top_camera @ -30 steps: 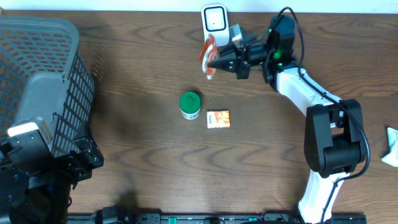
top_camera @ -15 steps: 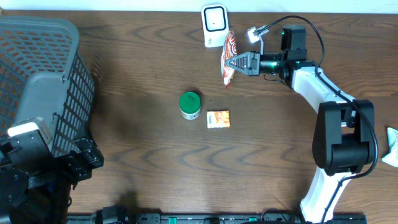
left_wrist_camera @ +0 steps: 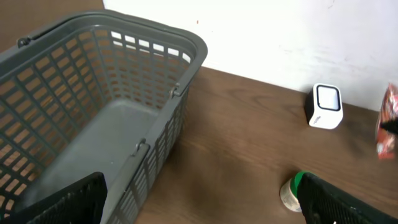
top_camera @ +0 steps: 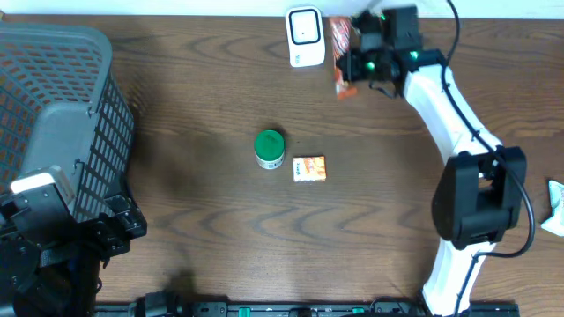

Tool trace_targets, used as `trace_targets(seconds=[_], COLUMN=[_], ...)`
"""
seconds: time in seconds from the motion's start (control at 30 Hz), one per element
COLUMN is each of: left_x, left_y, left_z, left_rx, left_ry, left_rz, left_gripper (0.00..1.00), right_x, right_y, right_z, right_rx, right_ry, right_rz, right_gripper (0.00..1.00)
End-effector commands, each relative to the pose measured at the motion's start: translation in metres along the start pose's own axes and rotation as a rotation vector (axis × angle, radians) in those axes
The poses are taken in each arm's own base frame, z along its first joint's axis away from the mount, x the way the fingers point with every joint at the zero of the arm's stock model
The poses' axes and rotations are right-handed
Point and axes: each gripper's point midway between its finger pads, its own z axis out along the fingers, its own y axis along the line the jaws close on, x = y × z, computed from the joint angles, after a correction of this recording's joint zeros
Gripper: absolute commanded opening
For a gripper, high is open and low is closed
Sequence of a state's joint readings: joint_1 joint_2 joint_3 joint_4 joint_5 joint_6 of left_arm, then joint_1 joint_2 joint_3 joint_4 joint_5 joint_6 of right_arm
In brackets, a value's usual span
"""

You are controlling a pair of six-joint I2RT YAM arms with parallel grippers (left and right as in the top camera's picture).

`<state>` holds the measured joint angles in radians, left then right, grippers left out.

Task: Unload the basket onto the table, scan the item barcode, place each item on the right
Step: 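Hold the TOP bar in front of the scanner window with the right gripper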

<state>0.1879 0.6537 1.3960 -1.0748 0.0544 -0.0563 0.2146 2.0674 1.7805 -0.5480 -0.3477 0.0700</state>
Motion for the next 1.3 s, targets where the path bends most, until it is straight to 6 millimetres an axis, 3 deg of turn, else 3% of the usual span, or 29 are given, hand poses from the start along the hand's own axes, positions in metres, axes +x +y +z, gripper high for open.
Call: trace_targets(seconds=[0.0,0.17,0.33,0.53,0.67,0.97,1.27], left_x=[0.0,0.0,0.0,0.0,0.0,0.0,0.0], left_y=[-0.002,-0.002,-0.002,-0.002,-0.002,-0.002,-0.002], left_z=[0.0,0.0,0.0,0.0,0.0,0.0,0.0], left_rx=[0.013,0.013,0.013,0.013,0.013,0.013,0.013], left_ry=[0.0,0.0,0.0,0.0,0.0,0.0,0.0], left_rz=[-0.007,-0.007,-0.007,-0.007,-0.007,-0.007,-0.007], left_gripper=[0.98,0.98,0.98,0.98,0.98,0.98,0.98], right_x=[-0.031,-0.034,-0.027,-0.036,-0.034,-0.02,-0.022], right_y=[0.007,0.014,0.004,-0.002,-0.007,-0.012,-0.011], right_z=[-0.014,-0.007,0.025,0.064,0.081,0.098,0.108], right_rx=[0.194,0.224,0.226,0.225,0.227,0.229,0.224], right_ry=[-0.058,-0.055,-0.006,0.05,0.074,0.115,0.089], right_rz=[-0.204,-0.241,-0.229,-0.179,-0.132,-0.124,-0.118], right_gripper=[0.01,0.01,0.01,0.01,0.01,0.01,0.01])
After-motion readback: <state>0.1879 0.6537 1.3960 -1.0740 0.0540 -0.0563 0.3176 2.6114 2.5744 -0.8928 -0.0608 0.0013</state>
